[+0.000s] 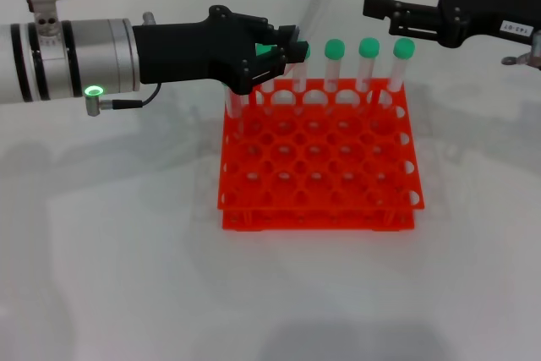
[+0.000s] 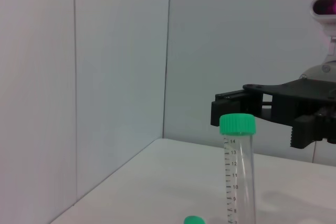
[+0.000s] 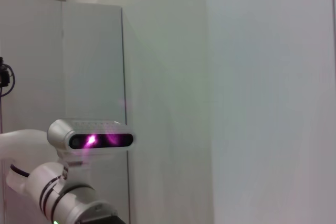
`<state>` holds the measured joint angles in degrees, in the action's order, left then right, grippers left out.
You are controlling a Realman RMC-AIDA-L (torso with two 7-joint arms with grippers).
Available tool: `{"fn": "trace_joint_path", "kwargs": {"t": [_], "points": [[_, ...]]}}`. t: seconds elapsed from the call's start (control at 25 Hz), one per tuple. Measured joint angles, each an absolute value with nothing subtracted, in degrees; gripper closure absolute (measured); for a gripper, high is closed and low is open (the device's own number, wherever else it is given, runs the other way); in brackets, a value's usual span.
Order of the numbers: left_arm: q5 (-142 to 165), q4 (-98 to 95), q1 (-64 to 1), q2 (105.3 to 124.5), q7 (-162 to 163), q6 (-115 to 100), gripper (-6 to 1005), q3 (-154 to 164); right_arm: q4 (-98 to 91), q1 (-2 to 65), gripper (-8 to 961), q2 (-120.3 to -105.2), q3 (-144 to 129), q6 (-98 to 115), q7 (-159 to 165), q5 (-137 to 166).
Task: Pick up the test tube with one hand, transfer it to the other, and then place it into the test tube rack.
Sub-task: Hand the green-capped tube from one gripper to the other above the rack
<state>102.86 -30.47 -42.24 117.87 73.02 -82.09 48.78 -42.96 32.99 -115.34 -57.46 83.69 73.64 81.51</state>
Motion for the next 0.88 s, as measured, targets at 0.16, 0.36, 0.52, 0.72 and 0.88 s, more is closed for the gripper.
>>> {"fn": "trace_joint_path", "kwargs": {"t": [0.16,0.36,0.52,0.72,0.88], "points": [[102.90,-30.65,-42.25,118.02,73.00,-82.31,764,48.77,-42.72,33.87,198,-115.45,-58.18,83.62,73.71,81.39],[102.91,-30.68,-42.38,118.04,72.95,-82.71,762,48.78,-40.41,35.91,198,-115.49,-58.49,83.32,73.72,81.38],[102.93,-30.68,-42.37,118.04,72.95,-82.71,761,48.78,-39.93,36.67,198,-115.49,-58.52,83.34,73.69,81.38],[102.94,-30.68,-42.24,118.04,72.95,-82.71,759,48.78,-39.47,37.43,198,-115.55,-58.65,83.55,73.72,81.38],[102.77,-30.67,-42.33,118.10,72.95,-82.92,758,48.78,-38.56,38.16,199,-115.59,-58.80,83.65,73.74,81.38]]}}
